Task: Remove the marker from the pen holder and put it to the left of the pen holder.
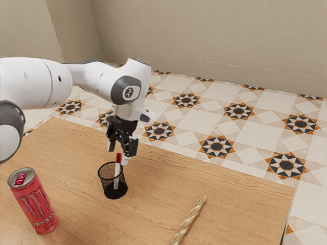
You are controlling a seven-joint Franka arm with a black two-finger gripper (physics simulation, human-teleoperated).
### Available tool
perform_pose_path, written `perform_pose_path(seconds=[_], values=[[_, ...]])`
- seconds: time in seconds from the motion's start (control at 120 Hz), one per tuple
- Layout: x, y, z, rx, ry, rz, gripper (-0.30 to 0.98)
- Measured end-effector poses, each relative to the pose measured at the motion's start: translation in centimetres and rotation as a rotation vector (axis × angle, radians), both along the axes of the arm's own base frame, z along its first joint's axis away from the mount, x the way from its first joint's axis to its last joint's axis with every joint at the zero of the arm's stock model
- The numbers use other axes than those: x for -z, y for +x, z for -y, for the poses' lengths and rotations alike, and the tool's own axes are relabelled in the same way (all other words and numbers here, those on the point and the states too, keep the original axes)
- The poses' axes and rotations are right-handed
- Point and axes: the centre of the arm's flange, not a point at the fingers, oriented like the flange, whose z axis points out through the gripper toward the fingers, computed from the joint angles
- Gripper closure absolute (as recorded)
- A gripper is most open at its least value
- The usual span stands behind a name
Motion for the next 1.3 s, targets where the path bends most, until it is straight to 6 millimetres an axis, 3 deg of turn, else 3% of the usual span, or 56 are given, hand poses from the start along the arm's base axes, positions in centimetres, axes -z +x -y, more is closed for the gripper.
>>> perform_pose_path(seconds=[0.1, 0.233, 0.325, 0.533, 0.633, 0.792, 0.867, 0.95, 1.0, 1.067, 1.183, 1.3], values=[[0.2, 0.1, 0.1, -0.004, -0.003, 0.004, 0.06], [0.5, 0.1, 0.1, -0.011, -0.001, 0.005, 0.40], [0.6, 0.1, 0.1, -0.017, 0.001, 0.006, 0.56], [-0.4, 0.1, 0.1, -0.027, 0.005, 0.023, 0.71], [-3.2, -0.1, 0.0, -0.031, 0.002, 0.054, 0.74], [-12.2, -1.9, -1.3, -0.051, -0.008, 0.147, 0.76], [-15.2, -2.3, -3.9, -0.098, 0.011, 0.161, 0.76], [-16.6, -2.7, -8.8, -0.179, 0.063, 0.137, 0.77], [-16.1, -3.2, -12.1, -0.237, 0.103, 0.093, 0.77], [-13.6, -3.3, -15.1, -0.292, 0.152, 0.003, 0.77], [-6.3, -2.5, -15.9, -0.303, 0.220, -0.173, 0.78], [-2.1, -2.8, -17.1, -0.321, 0.249, -0.277, 0.78]])
